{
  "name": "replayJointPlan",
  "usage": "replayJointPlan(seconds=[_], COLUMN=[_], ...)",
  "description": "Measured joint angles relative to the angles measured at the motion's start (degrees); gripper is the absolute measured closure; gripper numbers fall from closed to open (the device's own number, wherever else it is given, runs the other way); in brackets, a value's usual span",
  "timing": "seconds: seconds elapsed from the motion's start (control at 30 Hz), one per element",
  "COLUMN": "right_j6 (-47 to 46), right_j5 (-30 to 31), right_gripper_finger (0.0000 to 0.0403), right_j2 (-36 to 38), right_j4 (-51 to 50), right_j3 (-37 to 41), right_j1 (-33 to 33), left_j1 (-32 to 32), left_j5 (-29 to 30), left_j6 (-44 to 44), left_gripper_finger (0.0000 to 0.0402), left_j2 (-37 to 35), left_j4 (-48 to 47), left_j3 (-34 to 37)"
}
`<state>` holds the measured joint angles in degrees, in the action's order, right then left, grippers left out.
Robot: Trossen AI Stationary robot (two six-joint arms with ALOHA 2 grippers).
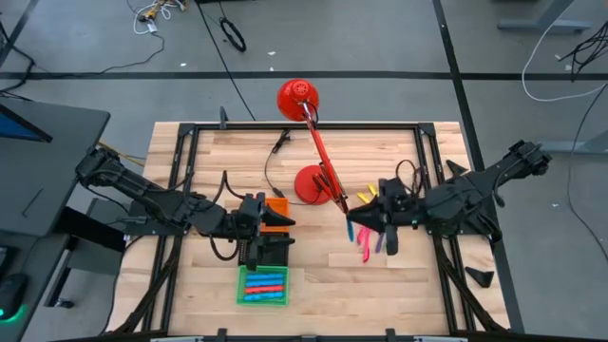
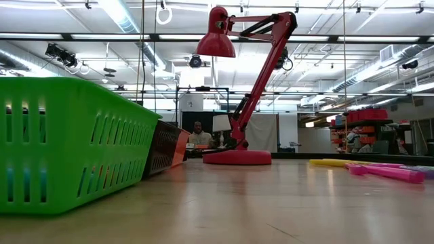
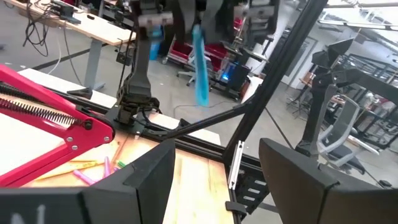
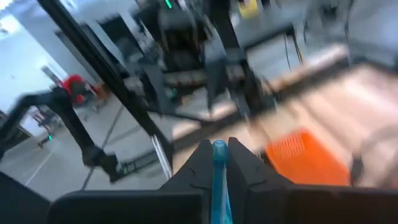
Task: Pick & Place Markers
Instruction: Put the blue pen into the black bin
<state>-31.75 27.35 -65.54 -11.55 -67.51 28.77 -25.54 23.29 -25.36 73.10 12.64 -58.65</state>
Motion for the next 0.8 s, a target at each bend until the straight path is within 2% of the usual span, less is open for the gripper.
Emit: replayJointPlan(seconds=[0.17, 0.37, 0.8], right_j6=[6.93, 8.64, 9.79], right_j5=[0.72, 0.48, -6.77], right_gripper_finger=[0.0387, 0.0387, 0.0388], right_j2=[0.0, -1.29, -6.17], right_j4=[6.71, 11.21, 21.24], right_j3=[0.0, -0.04, -0.65], right_j1=[-0.61, -2.2, -5.33], left_j1=[0.0, 0.59, 3.17], left_j5=[0.56, 2.01, -1.0], left_j6=[0.0, 1.39, 2.39], left_gripper_finger=[0.0163, 0.0163, 0.0163], left_j2=[0.0, 0.0, 0.0], left_j4=[0.34, 6.08, 3.41], left_j3=[0.0, -0.75, -4.69])
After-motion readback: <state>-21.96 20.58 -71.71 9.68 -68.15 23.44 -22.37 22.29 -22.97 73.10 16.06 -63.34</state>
